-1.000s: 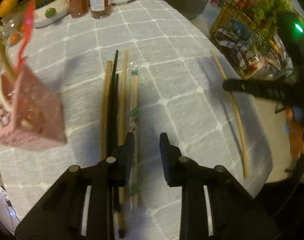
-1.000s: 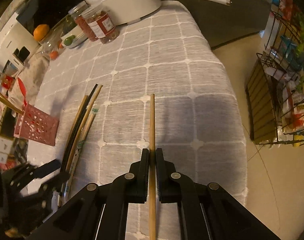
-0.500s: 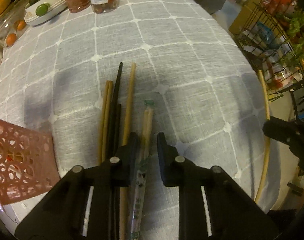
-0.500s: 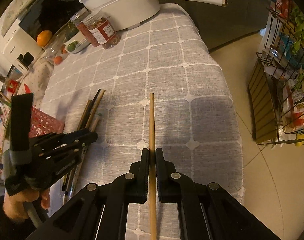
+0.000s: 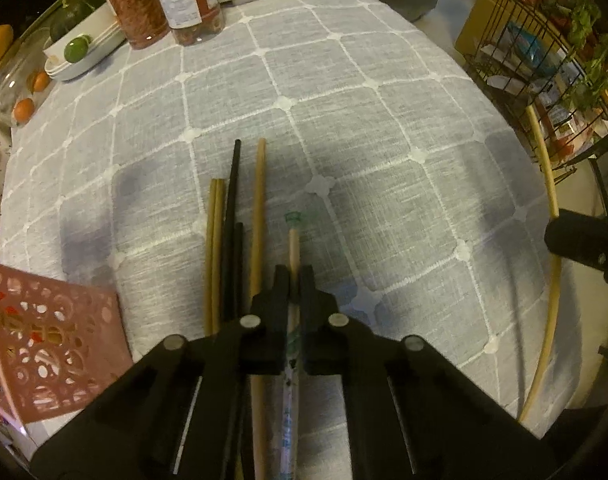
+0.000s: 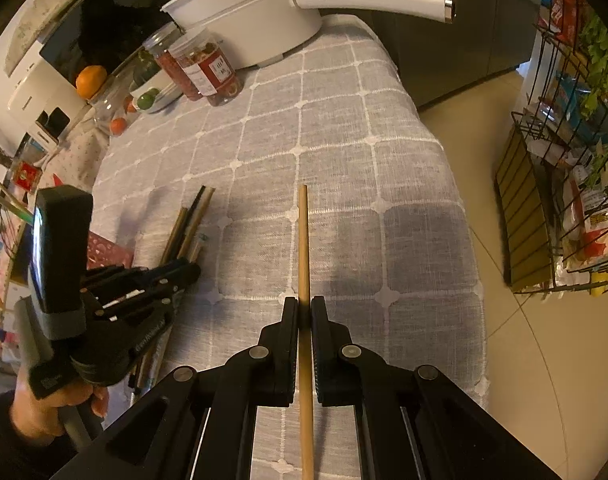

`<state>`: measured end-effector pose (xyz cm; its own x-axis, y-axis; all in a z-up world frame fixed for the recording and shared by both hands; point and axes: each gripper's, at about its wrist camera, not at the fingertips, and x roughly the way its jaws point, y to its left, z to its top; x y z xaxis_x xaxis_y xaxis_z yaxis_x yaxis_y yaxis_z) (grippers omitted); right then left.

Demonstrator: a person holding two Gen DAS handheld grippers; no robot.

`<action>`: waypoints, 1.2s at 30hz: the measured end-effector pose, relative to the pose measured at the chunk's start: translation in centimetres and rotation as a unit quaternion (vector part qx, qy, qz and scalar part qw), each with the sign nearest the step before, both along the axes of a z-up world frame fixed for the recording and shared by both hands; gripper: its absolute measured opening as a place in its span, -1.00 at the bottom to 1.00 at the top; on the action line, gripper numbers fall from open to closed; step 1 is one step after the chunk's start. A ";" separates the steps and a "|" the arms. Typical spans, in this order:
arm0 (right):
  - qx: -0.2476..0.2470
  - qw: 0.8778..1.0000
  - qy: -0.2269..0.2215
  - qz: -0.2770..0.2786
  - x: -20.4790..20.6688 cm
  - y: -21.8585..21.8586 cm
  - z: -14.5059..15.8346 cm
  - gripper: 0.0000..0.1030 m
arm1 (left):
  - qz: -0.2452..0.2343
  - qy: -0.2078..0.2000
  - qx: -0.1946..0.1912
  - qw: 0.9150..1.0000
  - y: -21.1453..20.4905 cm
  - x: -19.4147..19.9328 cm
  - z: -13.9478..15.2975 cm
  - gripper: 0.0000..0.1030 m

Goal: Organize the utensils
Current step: 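Grasp a wooden chopstick with right tool while left tool grasps a wrapped chopstick, then lift left tool's wrapped chopstick, lower it into the pink basket, open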

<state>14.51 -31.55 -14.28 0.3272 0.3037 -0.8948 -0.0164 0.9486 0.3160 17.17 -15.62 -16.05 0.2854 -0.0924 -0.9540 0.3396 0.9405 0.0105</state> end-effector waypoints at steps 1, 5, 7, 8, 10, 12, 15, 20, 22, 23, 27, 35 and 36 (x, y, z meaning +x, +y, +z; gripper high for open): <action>0.000 1.000 -0.005 -0.003 -0.2 -0.1 0.3 -0.88 | 0.002 -0.006 -0.006 1.000 0.1 -0.3 0.5 -0.89; 0.001 1.000 -0.019 -0.012 -0.8 -0.2 1.4 -0.88 | -0.008 -0.030 -0.024 0.999 0.6 -2.1 3.0 -0.89; 0.002 1.000 -0.028 -0.014 -1.3 -0.2 2.1 -0.88 | -0.025 -0.051 -0.026 0.998 0.4 -3.4 4.4 -0.89; 0.002 0.999 -0.032 -0.015 -1.5 -0.1 2.4 -0.88 | -0.031 -0.058 -0.028 0.997 0.5 -4.0 5.1 -0.89; 0.005 0.999 -0.043 -0.016 -2.0 0.1 3.2 -0.88 | -0.038 -0.070 -0.034 0.996 0.7 -4.9 6.2 -0.89; 0.007 0.998 -0.056 -0.016 -2.6 0.3 4.1 -0.88 | -0.045 -0.082 -0.044 0.995 1.2 -6.2 7.4 -0.89; 0.004 0.997 -0.080 -0.009 -3.6 1.1 5.5 -0.88 | -0.052 -0.099 -0.058 0.992 1.8 -7.7 9.0 -0.89; -0.001 0.994 -0.112 0.003 -4.9 2.5 7.4 -0.88 | -0.058 -0.126 -0.083 0.987 3.6 -9.8 11.0 -0.89; -0.001 0.992 -0.124 0.005 -5.3 2.9 7.9 -0.88 | -0.056 -0.138 -0.096 0.984 4.6 -10.6 11.7 -0.89; -0.001 0.991 -0.131 0.006 -5.5 3.2 8.2 -0.88 | -0.055 -0.142 -0.101 0.983 5.0 -10.8 12.0 -0.89; -0.003 0.988 -0.152 0.013 -5.9 4.0 9.1 -0.88 | -0.045 -0.171 -0.125 0.976 7.2 -12.0 13.1 -0.89; -0.006 0.982 -0.184 0.026 -6.4 5.8 10.7 -0.88 | -0.009 -0.197 -0.188 0.962 11.3 -12.5 15.0 -0.89; -0.006 0.982 -0.187 0.028 -6.3 6.1 10.9 -0.88 | -0.007 -0.202 -0.195 0.960 11.5 -12.7 15.5 -0.89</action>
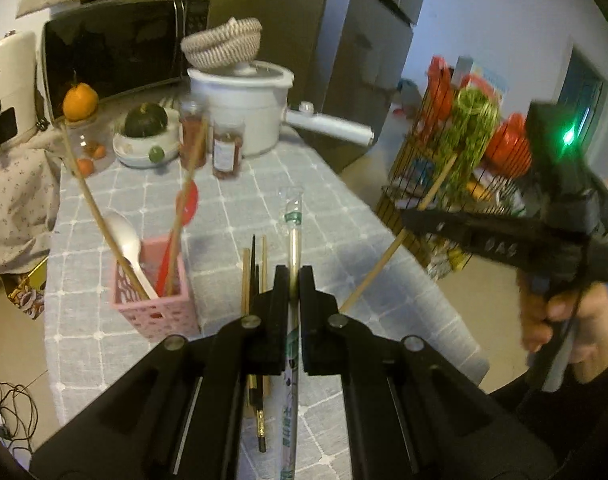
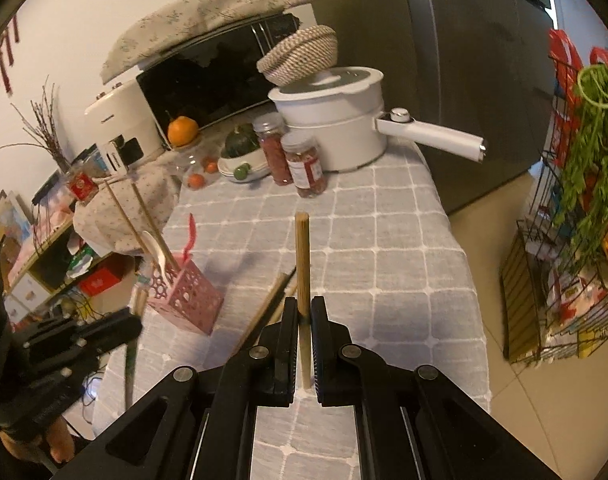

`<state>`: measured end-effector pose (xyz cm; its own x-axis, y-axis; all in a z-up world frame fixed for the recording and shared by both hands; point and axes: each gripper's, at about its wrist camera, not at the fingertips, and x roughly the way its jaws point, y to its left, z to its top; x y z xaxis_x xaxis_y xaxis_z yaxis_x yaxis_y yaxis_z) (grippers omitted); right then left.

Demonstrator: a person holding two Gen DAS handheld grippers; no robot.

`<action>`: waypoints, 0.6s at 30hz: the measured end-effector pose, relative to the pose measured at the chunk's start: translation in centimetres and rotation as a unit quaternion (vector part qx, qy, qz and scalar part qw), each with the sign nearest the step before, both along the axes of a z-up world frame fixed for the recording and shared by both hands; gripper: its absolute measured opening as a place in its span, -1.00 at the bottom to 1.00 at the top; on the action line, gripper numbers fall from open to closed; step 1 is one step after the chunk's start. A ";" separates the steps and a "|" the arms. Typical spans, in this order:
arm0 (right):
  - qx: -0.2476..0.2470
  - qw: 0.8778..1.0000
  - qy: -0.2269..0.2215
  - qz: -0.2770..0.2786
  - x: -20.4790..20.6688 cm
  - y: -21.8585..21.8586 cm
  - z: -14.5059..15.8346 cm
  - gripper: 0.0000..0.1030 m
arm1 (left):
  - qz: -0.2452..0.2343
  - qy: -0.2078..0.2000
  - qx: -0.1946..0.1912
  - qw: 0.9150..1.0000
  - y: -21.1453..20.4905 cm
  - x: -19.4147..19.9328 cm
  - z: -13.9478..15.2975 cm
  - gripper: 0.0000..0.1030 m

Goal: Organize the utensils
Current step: 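Lift left tool's wrapped chopstick, lower it into the pink basket, open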

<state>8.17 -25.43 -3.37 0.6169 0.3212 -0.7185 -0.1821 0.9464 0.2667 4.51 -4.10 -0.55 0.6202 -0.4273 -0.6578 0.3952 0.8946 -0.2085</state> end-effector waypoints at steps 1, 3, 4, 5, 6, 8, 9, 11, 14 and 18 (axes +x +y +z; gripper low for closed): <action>0.000 1.000 -0.003 0.002 0.0 0.3 0.2 -0.88 | 0.001 -0.005 -0.008 1.000 0.3 -0.2 0.4 -0.89; 0.001 1.000 -0.011 0.007 0.0 0.8 0.7 -0.88 | 0.003 -0.017 -0.020 1.000 0.8 -0.6 1.3 -0.89; 0.001 1.000 -0.014 0.009 0.0 1.1 0.9 -0.88 | 0.006 -0.024 -0.025 0.999 1.0 -0.8 1.6 -0.89; 0.003 1.000 -0.017 0.011 0.0 1.4 1.1 -0.88 | 0.008 -0.029 -0.029 0.999 1.3 -1.0 2.0 -0.89; 0.004 1.000 -0.021 0.014 0.0 1.7 1.3 -0.88 | 0.011 -0.038 -0.036 0.999 1.7 -1.2 2.4 -0.89; 0.008 0.999 -0.029 0.023 -0.1 2.4 1.9 -0.88 | 0.022 -0.058 -0.046 0.997 2.5 -1.6 3.3 -0.89; 0.010 0.999 -0.032 0.026 -0.1 2.7 2.1 -0.88 | 0.032 -0.076 -0.050 0.995 3.1 -1.8 3.8 -0.89; 0.013 0.999 -0.039 0.035 -0.2 3.3 2.6 -0.88 | 0.047 -0.096 -0.057 0.993 4.0 -1.9 4.5 -0.89; 0.017 0.998 -0.046 0.044 -0.3 4.2 3.1 -0.88 | 0.078 -0.119 -0.078 0.987 5.8 -1.7 5.2 -0.89; 0.025 0.996 -0.056 0.058 -0.4 5.4 3.8 -0.88 | 0.127 -0.163 -0.091 0.974 7.7 -1.5 5.7 -0.89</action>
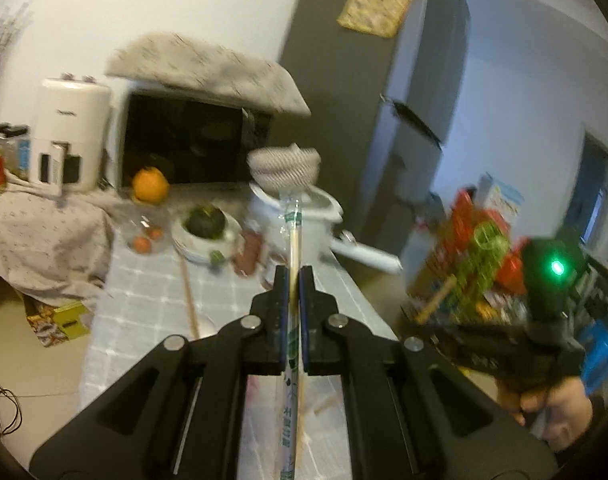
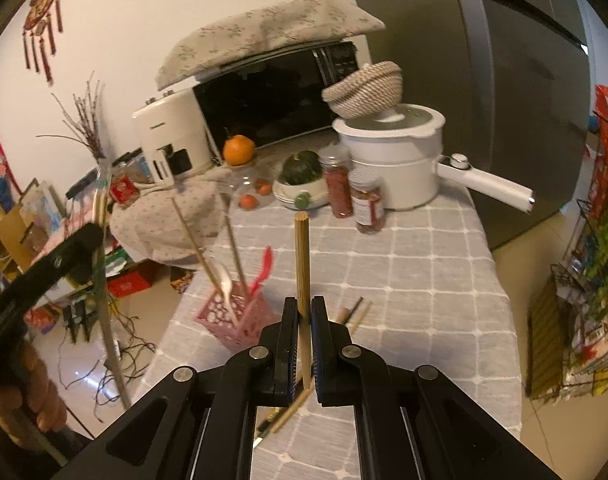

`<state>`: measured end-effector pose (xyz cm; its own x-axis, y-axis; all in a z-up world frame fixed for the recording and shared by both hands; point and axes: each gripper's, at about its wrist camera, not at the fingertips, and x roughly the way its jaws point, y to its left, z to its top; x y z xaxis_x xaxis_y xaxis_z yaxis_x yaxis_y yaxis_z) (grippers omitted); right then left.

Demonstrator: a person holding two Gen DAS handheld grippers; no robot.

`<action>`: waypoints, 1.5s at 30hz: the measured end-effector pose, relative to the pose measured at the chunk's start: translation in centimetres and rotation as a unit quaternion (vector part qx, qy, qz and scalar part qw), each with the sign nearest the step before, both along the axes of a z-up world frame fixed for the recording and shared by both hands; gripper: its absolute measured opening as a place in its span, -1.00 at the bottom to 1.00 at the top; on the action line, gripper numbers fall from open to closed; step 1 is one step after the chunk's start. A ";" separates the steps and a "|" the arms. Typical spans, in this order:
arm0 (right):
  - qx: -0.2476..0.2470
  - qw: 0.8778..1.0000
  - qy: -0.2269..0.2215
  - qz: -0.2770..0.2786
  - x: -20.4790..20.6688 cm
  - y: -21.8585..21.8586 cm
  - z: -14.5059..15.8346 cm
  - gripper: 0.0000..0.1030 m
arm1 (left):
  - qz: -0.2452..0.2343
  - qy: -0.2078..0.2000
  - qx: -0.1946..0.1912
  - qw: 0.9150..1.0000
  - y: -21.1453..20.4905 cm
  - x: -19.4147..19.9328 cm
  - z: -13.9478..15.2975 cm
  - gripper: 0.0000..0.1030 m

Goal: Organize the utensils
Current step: 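Lift left tool's wrapped chopstick, lower it into the pink basket, open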

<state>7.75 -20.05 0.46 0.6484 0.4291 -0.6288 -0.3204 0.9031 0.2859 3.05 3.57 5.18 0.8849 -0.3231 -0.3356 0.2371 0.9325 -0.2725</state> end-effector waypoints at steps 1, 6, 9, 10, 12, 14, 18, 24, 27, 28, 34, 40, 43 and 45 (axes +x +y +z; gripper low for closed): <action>0.003 1.000 -0.001 0.002 0.0 0.2 0.2 -0.88 | 0.012 -0.011 -0.003 1.000 0.3 0.0 0.1 -0.89; 0.014 1.000 -0.007 0.011 0.2 1.3 0.7 -0.88 | 0.075 -0.072 -0.028 0.994 1.8 1.1 -0.4 -0.89; 0.017 1.000 -0.006 0.015 0.3 2.0 0.7 -0.88 | 0.101 -0.082 -0.026 0.991 1.7 2.5 -1.3 -0.89; 0.017 1.000 -0.005 0.017 0.3 2.2 0.6 -0.88 | 0.108 -0.085 -0.022 0.990 1.7 2.9 -1.6 -0.89; 0.017 1.000 -0.003 0.017 0.4 2.4 0.5 -0.88 | 0.123 -0.089 -0.013 0.988 1.4 3.6 -2.2 -0.89; 0.017 1.000 -0.001 0.016 0.5 2.5 0.4 -0.88 | 0.130 -0.092 0.003 0.987 1.1 4.2 -2.7 -0.89; 0.015 1.000 0.004 0.013 0.8 2.6 0.0 -0.88 | 0.140 -0.087 0.018 0.986 0.7 6.0 -3.8 -0.89; 0.018 1.000 0.009 0.009 1.0 2.4 -0.2 -0.88 | 0.159 -0.084 0.025 0.983 0.4 7.5 -4.9 -0.89; 0.020 1.000 0.009 0.008 1.0 2.4 -0.2 -0.88 | 0.163 -0.088 0.028 0.982 0.3 8.1 -5.1 -0.89; 0.020 1.000 0.009 0.009 1.1 2.5 -0.2 -0.88 | 0.163 -0.088 0.029 0.982 0.1 8.2 -5.2 -0.89; 0.021 1.000 0.007 0.008 1.2 2.7 -0.2 -0.88 | 0.163 -0.073 0.050 0.983 -0.4 9.1 -6.6 -0.89; 0.029 0.999 0.004 0.014 1.0 3.0 0.2 -0.88 | 0.145 -0.028 0.055 0.988 -0.5 9.2 -7.2 -0.80; 0.036 0.999 -0.003 0.018 0.8 3.1 0.7 -0.88 | 0.128 -0.012 0.066 0.990 -0.7 8.7 -7.0 -0.43; 0.040 0.999 -0.008 0.019 0.7 3.1 1.0 -0.88 | 0.123 0.001 0.065 0.990 -0.3 8.3 -6.8 -0.36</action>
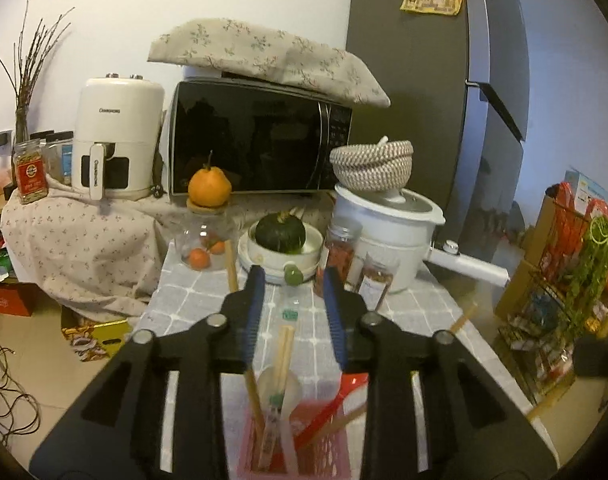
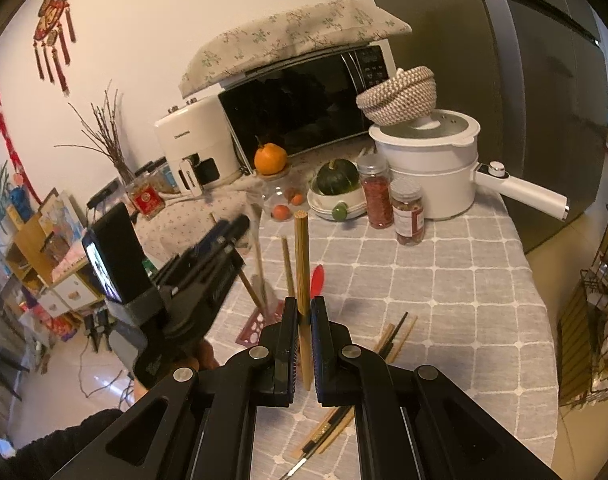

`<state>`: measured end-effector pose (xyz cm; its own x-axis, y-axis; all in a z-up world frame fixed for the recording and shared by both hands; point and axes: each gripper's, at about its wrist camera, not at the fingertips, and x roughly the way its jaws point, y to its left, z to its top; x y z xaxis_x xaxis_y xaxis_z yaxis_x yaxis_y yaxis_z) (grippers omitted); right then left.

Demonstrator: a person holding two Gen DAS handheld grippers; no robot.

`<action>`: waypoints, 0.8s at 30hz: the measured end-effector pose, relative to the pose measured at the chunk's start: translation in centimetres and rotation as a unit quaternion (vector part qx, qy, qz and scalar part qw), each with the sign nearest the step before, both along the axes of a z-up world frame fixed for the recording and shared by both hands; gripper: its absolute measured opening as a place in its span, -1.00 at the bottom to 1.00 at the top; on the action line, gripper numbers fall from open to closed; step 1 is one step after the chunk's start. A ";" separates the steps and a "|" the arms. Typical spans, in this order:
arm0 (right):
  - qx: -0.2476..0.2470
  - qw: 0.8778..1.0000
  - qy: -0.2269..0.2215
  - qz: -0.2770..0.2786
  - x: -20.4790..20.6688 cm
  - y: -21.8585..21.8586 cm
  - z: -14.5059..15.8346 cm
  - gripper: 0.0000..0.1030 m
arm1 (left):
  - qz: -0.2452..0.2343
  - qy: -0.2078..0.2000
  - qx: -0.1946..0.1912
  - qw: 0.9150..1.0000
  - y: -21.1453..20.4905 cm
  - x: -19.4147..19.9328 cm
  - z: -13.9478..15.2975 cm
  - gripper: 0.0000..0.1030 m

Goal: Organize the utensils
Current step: 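Lift left tool's wrapped chopstick, lower it into the pink basket, open, then lower right tool's wooden chopstick into the pink basket and open it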

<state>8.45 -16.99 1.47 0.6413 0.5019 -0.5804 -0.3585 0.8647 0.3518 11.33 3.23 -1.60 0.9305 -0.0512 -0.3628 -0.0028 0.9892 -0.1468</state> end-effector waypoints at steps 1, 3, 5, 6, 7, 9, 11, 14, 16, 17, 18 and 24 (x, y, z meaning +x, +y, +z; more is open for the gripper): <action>0.002 1.000 -0.002 0.000 0.0 0.0 0.1 -0.88 | -0.003 0.007 -0.007 1.000 0.3 -0.1 0.1 -0.35; 0.007 1.000 -0.007 0.001 -0.1 0.1 0.4 -0.88 | 0.000 0.024 -0.022 0.999 1.2 -0.5 0.3 -0.27; 0.012 1.000 -0.012 0.000 -0.2 0.1 0.7 -0.88 | 0.000 0.037 -0.034 0.999 1.9 -0.8 0.3 -0.18; 0.014 1.000 -0.014 0.000 -0.2 0.1 0.8 -0.88 | 0.003 0.049 -0.038 0.998 2.5 -1.1 0.4 -0.14; 0.018 1.000 -0.017 -0.001 -0.2 0.2 0.9 -0.88 | 0.003 0.056 -0.040 0.998 2.8 -1.4 0.4 -0.13; 0.025 0.999 -0.023 -0.003 -0.2 0.2 1.1 -0.88 | 0.009 0.076 -0.037 0.996 3.4 -1.9 0.5 -0.09; 0.032 0.999 -0.028 -0.004 -0.2 0.2 1.3 -0.88 | 0.011 0.090 -0.038 0.995 4.0 -2.2 0.3 0.03; 0.041 0.999 -0.033 -0.006 0.0 0.4 1.6 -0.88 | 0.025 0.118 -0.029 0.992 4.6 -2.9 -0.1 0.11; 0.050 0.998 -0.036 -0.008 0.2 0.6 1.7 -0.88 | 0.027 0.136 -0.022 0.990 5.0 -3.2 -0.6 0.13; 0.053 0.998 -0.038 -0.009 0.3 0.6 1.7 -0.88 | 0.026 0.143 -0.019 0.989 5.1 -3.4 -0.9 0.14; 0.055 0.998 -0.040 -0.010 0.3 0.7 1.7 -0.88 | 0.025 0.153 -0.014 0.988 5.2 -3.6 -1.2 0.16; 0.045 0.997 -0.061 -0.027 1.0 1.6 1.3 -0.88 | 0.014 0.183 -0.001 0.983 5.6 -4.5 -2.3 0.19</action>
<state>9.42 -15.35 2.77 0.7323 0.5114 -0.4497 -0.3573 0.8507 0.3855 6.88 8.82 -3.85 0.7387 -0.0280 -0.6734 -0.0831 0.9877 -0.1322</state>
